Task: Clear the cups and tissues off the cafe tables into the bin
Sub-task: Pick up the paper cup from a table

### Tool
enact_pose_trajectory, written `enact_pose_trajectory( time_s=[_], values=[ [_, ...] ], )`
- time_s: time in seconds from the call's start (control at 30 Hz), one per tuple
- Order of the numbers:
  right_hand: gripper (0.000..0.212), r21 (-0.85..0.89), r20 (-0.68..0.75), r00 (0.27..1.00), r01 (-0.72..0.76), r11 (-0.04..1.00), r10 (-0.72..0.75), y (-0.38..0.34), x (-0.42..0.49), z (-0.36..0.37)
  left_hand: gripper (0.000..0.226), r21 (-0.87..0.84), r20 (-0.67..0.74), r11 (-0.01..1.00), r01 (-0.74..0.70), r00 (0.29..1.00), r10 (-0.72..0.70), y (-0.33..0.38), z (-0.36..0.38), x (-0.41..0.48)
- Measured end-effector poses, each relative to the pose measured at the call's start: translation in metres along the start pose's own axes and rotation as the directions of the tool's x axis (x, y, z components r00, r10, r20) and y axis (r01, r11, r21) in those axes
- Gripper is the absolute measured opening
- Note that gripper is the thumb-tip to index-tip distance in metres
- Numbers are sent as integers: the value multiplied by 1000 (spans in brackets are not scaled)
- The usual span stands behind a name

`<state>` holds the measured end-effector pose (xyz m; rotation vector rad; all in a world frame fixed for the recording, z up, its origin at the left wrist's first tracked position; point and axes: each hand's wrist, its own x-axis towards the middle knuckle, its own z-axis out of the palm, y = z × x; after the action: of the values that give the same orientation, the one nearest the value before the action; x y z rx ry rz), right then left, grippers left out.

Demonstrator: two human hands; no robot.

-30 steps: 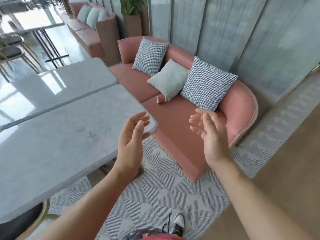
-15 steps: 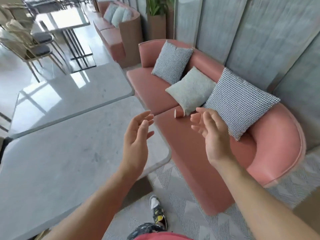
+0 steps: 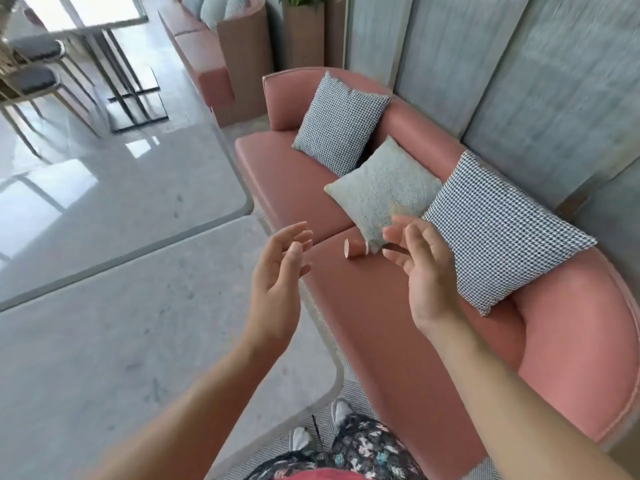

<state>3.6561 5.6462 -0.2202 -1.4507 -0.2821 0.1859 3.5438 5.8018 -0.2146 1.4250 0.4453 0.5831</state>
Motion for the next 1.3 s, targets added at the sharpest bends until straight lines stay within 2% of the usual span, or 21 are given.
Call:
enact_pose_trajectory(
  time_s=[0.17,0.33,0.47,0.57,0.63,0.8,0.87,0.93,1.1,1.2,1.3],
  values=[
    [32,-62,10,997,-72,996,72,47,64,-11,29,-15,-45,998,63,997,-64,-43,25,57],
    [33,-128,92,983,-149,981,161,113,146,-22,26,3,-118,993,122,986,-120,-103,56,123],
    [46,-300,194,959,-144,943,208,179,205,-29,29,16,-170,986,165,972,-160,-157,69,170],
    [54,-550,231,944,-75,832,237,244,246,-32,27,14,-240,982,186,954,-177,-196,74,200],
    [58,-695,275,929,14,719,247,298,269,-37,26,15,-248,978,209,948,-199,-219,77,215],
    [73,-876,394,845,225,427,362,424,324,-43,26,34,-262,973,229,941,-212,-269,83,253],
    [83,-908,406,788,292,300,462,461,343,-40,27,28,-278,970,240,934,-223,-283,84,263],
    [92,-911,411,754,348,219,512,491,357,-31,26,29,-293,969,245,929,-226,-296,83,271],
    [99,-884,435,691,448,131,577,549,372,-15,25,45,-338,969,241,917,-213,-314,77,280],
    [93,-858,445,698,511,45,561,577,372,-14,24,36,-345,970,242,914,-216,-321,72,284],
    [75,-830,463,742,555,-58,486,593,369,-12,25,31,-352,968,248,909,-221,-328,65,290]
  ],
)
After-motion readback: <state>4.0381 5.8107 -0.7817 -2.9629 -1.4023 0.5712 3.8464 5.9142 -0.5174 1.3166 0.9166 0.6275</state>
